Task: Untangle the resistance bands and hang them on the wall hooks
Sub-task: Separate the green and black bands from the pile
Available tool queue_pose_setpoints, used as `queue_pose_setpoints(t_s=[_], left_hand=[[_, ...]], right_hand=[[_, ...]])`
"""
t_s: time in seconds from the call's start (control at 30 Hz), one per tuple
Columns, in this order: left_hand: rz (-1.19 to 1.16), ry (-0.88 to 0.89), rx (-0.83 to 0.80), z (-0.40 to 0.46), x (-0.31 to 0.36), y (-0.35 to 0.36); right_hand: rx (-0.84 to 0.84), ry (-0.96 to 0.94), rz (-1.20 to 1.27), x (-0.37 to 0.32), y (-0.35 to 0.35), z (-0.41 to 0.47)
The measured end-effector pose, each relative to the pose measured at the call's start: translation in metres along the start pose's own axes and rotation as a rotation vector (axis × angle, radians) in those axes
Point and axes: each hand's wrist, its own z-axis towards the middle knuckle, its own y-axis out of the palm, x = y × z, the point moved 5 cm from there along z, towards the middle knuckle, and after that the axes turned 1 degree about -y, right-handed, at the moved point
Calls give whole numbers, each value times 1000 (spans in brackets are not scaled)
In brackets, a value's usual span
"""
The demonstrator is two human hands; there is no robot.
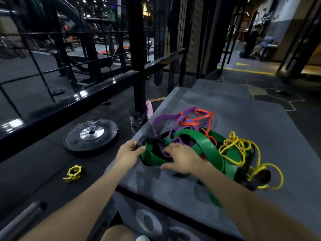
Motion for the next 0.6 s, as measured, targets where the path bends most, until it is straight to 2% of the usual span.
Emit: queue_pose_setpoints(t_s=[0.07, 0.17, 0.33, 0.4, 0.47, 0.6], left_hand=[[-28, -31, 21, 5, -9, -4], [-118, -131, -35, 13, -23, 1], [-382, -296, -313, 23, -30, 28], [-450, -342, -406, 25, -28, 41], [-509, -352, -422, 28, -23, 53], [-568, -233, -403, 37, 13, 59]], right_hand=[[-26, 25, -145, -9, 10, 6], [47, 68, -204, -10, 16, 13], [109, 127, -247, 16, 4, 12], [139, 189, -187, 35, -9, 8], [186, 271, -84, 54, -22, 4], [220, 393, -6, 83, -50, -6]])
